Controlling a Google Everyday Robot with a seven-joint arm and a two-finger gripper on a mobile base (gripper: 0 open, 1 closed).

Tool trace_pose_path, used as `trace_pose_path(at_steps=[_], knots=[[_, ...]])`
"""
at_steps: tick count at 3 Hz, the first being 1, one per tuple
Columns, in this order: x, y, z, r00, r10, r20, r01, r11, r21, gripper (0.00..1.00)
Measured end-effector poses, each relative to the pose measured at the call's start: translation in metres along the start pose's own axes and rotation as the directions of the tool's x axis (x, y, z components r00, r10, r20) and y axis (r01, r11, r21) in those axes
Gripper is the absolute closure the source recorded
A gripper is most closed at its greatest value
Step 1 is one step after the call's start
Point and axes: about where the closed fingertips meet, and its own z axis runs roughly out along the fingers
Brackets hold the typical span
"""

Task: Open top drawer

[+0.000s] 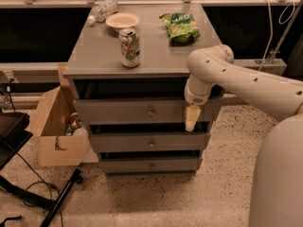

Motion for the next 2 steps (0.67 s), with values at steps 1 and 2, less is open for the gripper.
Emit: trace_pose_path(at_steps=[1,2], knots=[[-0.0064,0.0227,0.0132,0.999,0.021,0.036,-0.019,0.9988,-0.044,0.02],[-0.0120,0.0313,0.0196,0.999,0.017,0.043,-0.014,0.9981,-0.060,0.24]])
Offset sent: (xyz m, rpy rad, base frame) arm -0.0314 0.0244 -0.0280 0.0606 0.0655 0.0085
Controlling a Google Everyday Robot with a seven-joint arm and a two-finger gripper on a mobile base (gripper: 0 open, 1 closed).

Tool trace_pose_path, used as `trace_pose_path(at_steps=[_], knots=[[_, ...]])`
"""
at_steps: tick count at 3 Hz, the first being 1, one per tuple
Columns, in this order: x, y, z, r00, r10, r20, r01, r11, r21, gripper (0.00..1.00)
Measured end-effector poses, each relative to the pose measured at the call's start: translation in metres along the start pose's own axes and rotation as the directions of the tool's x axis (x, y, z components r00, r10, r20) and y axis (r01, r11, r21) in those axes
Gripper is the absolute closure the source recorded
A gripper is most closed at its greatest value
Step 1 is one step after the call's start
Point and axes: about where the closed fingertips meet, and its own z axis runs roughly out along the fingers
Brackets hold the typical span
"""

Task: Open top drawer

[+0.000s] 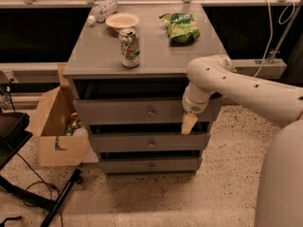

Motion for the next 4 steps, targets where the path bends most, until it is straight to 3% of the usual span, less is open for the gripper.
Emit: trace_pose_path(at_steps=[1,2,3,4], knots=[[-0.0013,0.0037,-0.0013,1.000,-0.003,-0.002,0.003,1.0000,-0.004,0.47],[-0.0013,0.0037,-0.0016,1.000,-0.003,-0.002,0.003,1.0000,-0.004,0.78],[-0.0013,0.0037,-0.0016,1.000,-0.003,-0.002,0.003,1.0000,-0.004,0.99],[-0.0055,0.0073,-0.0104,0.999,-0.036,-0.028,0.035,0.9991,-0.025,1.00]])
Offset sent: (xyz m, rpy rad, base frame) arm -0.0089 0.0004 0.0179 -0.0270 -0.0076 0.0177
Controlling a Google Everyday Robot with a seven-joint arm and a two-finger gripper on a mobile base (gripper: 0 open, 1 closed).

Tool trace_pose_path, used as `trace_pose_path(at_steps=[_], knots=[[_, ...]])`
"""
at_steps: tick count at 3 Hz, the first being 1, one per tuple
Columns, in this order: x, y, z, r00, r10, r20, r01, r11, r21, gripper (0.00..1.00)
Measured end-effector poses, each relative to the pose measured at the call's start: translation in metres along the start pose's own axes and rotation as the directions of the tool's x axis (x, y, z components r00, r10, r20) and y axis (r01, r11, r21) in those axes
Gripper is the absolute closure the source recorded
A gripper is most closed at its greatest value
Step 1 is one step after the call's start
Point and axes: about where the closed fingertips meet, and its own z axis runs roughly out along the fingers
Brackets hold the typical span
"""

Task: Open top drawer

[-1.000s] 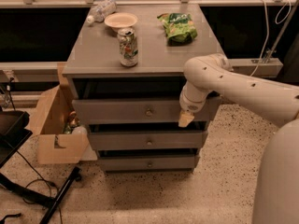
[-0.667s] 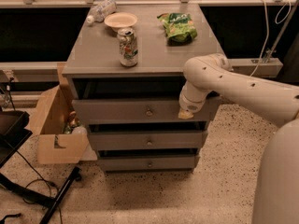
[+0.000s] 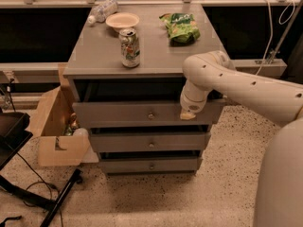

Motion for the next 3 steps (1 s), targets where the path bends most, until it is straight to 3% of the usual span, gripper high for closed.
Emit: trace_pose_path(at_steps=[3], knots=[[-0.0001,-0.0001,-0.0009,1.000,0.000,0.000,0.000,1.0000,0.000,1.00]])
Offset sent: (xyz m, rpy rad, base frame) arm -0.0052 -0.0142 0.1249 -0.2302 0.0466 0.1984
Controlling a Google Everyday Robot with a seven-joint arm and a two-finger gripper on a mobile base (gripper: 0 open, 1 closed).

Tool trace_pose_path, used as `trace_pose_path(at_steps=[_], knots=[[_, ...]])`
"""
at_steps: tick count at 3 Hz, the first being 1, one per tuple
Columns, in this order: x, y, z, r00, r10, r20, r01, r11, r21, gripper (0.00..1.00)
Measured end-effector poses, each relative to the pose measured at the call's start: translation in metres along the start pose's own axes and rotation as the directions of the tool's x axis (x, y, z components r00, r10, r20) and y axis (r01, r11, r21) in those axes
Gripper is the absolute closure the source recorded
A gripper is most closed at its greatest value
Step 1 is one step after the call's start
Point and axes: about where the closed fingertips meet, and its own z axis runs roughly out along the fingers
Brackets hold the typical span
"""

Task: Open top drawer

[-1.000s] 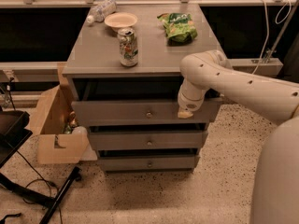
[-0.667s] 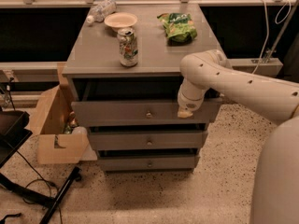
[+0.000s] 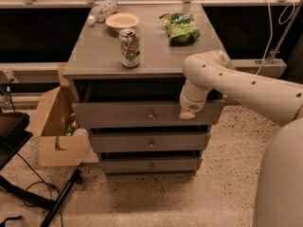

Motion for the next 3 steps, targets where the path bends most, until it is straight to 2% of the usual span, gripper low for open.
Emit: trace_pose_path(at_steps=[3], knots=[[0.0000,0.0000,0.0000,1.000,0.000,0.000,0.000,1.0000,0.000,1.00]])
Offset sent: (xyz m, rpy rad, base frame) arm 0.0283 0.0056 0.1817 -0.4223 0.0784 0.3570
